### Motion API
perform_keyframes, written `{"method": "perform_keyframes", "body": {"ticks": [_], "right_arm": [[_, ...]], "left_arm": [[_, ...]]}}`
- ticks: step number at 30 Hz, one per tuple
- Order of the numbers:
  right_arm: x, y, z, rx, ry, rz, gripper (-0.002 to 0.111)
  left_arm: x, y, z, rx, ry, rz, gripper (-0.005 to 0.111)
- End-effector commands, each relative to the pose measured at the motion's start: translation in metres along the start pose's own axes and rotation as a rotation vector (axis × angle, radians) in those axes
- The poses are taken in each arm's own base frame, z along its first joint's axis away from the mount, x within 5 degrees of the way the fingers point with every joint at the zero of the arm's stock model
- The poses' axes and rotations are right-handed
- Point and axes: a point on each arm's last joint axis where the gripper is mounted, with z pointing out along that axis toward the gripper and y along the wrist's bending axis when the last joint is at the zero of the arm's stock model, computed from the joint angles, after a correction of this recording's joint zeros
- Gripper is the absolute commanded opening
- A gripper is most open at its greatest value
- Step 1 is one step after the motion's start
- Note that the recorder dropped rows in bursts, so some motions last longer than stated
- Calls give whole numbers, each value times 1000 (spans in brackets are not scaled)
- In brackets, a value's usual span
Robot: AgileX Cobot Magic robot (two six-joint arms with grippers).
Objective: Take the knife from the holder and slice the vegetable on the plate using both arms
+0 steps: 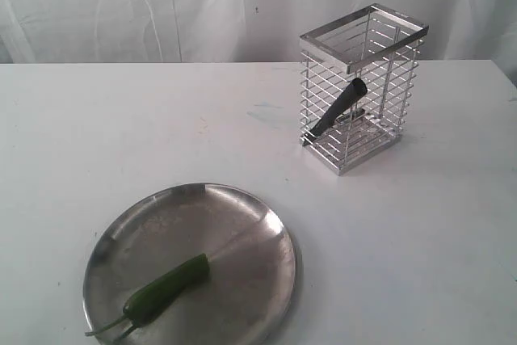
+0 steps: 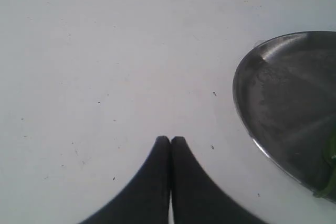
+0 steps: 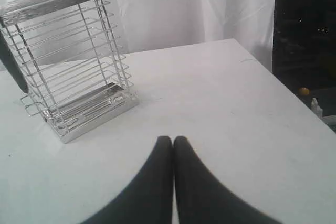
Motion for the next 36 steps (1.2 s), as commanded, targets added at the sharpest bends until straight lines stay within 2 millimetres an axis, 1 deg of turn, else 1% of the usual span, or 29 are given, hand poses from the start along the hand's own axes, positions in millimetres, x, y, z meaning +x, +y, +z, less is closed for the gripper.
{"method": "perform_keyframes", "body": {"ticks": [1, 6, 9, 11, 15, 17, 20, 22, 23, 24, 25, 26, 28, 30, 31, 33, 34, 36], "right_arm": [[0, -1, 0, 8, -5, -23, 0], [0, -1, 0, 8, -5, -23, 0], [-5, 0, 0, 5, -59, -23, 0], [-14, 1, -1, -9, -162, 40, 0], [-44, 0, -12, -76, -505, 321, 0], [-57, -2, -21, -124, -680, 412, 0], [-77, -4, -44, -275, -1011, 572, 0], [-99, -3, -70, -434, -1248, 655, 0], [-109, -2, -83, -514, -1339, 673, 0], [-121, 0, -96, -580, -1411, 664, 0], [-134, 4, -108, -614, -1452, 620, 0], [-145, 7, -116, -625, -1465, 582, 0], [-172, 18, -133, -607, -1407, 452, 0], [-193, 26, -144, -484, -1309, 251, 0], [-200, 29, -146, -383, -1238, 121, 0], [-209, 29, -127, -201, -1059, -98, 0], [-209, 26, -112, -121, -945, -151, 0], [-206, 19, -80, -25, -751, -184, 0]], "left_arm": [[0, -1, 0, 9, -6, -3, 0], [0, -1, 0, 9, -6, -3, 0], [0, -1, 0, 9, -6, -3, 0], [0, -1, 0, 9, -6, -3, 0], [0, -1, 0, 9, -6, -3, 0], [0, -1, 0, 9, -6, -3, 0], [0, -1, 0, 9, -6, -3, 0], [0, -1, 0, 9, -6, -3, 0], [0, -1, 0, 9, -6, -3, 0], [0, -1, 0, 9, -6, -3, 0], [0, -1, 0, 9, -6, -3, 0], [0, -1, 0, 9, -6, -3, 0], [0, -1, 0, 9, -6, -3, 0], [0, -1, 0, 9, -6, -3, 0], [0, -1, 0, 9, -6, -3, 0], [0, -1, 0, 9, -6, -3, 0], [0, -1, 0, 9, -6, -3, 0], [0, -1, 0, 9, -6, -3, 0]]}}
